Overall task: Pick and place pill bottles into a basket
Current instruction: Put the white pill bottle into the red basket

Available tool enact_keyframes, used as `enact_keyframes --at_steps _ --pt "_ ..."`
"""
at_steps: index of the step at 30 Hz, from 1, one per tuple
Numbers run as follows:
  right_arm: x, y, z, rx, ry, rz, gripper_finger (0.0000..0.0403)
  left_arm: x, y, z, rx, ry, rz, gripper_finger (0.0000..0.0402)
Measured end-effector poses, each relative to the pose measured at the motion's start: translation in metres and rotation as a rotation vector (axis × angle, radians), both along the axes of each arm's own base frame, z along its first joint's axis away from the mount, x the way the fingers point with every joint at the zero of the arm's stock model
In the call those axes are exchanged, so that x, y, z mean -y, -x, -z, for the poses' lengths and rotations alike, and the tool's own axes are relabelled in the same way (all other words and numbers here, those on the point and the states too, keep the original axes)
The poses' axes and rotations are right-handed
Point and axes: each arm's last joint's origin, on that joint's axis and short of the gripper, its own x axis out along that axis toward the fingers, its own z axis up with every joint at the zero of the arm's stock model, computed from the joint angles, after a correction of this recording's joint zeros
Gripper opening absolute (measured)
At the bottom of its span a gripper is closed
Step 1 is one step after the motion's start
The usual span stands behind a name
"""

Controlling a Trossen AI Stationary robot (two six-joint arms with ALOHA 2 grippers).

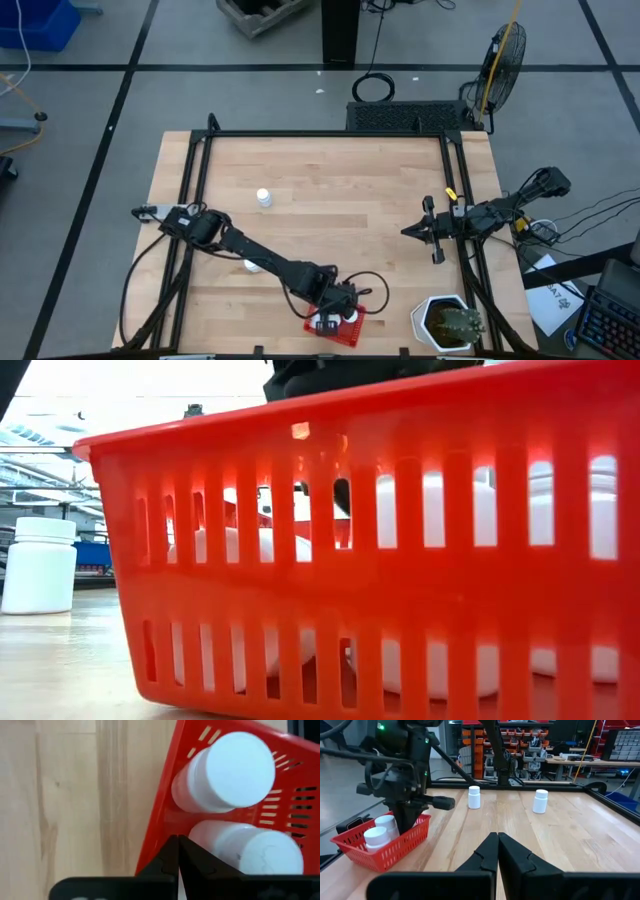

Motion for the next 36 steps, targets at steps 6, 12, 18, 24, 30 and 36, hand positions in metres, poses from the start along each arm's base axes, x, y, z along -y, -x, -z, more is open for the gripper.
enact_keyframes --at_steps 6,12,18,24,30,36 --pt "0.000 0.000 0.000 0.000 0.000 0.000 0.0004 -0.008 0.006 -0.019 -0.026 0.020 -0.072 0.0005" --pt "0.000 0.000 0.000 -0.001 0.001 0.000 0.0004 -0.015 0.018 -0.044 -0.043 0.019 -0.042 0.0014" --pt "0.000 -0.001 0.000 -0.006 0.003 0.000 0.0004 -0.013 0.037 -0.057 -0.098 -0.067 -0.037 0.0009" --pt "0.000 -0.001 0.001 -0.007 0.003 0.000 0.0004 0.009 0.049 -0.062 -0.058 -0.098 0.040 0.0004" --pt "0.000 -0.001 0.001 -0.006 0.003 0.000 0.0004 0.010 0.047 -0.062 -0.062 -0.049 -0.048 0.0032" --pt "0.000 -0.001 0.001 -0.006 0.003 0.000 0.0004 0.016 0.045 -0.064 -0.023 -0.001 -0.179 0.0048"
